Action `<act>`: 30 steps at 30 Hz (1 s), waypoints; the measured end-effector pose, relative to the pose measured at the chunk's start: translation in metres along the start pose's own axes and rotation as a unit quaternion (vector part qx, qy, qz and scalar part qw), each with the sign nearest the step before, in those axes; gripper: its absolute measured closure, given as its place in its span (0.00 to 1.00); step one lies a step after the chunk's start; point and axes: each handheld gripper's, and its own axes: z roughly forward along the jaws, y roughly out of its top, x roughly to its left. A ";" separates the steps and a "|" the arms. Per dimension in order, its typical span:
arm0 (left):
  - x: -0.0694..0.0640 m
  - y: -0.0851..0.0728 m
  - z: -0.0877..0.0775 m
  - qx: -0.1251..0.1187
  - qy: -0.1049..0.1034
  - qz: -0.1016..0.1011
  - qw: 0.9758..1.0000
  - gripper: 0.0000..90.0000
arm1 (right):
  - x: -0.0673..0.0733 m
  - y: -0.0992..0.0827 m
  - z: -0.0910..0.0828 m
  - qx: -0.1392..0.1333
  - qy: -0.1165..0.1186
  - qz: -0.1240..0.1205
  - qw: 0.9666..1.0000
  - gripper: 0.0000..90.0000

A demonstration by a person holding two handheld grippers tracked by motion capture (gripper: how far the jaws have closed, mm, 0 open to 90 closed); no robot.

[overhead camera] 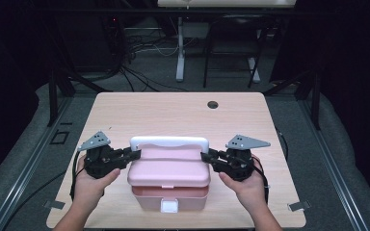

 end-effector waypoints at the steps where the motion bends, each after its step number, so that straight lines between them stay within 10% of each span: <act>1: 0.000 0.001 0.000 -0.002 0.001 -0.002 1.000 0.81 | -0.001 0.001 0.000 -0.002 0.002 0.003 1.000 0.83; 16: 0.000 0.000 -0.030 -0.017 0.024 0.016 0.999 0.73 | -0.005 0.010 0.000 0.000 0.006 0.013 1.000 0.83; 30: -0.002 -0.035 -0.045 -0.007 0.026 0.014 1.000 0.73 | -0.005 0.014 0.000 0.004 0.001 0.013 1.000 0.82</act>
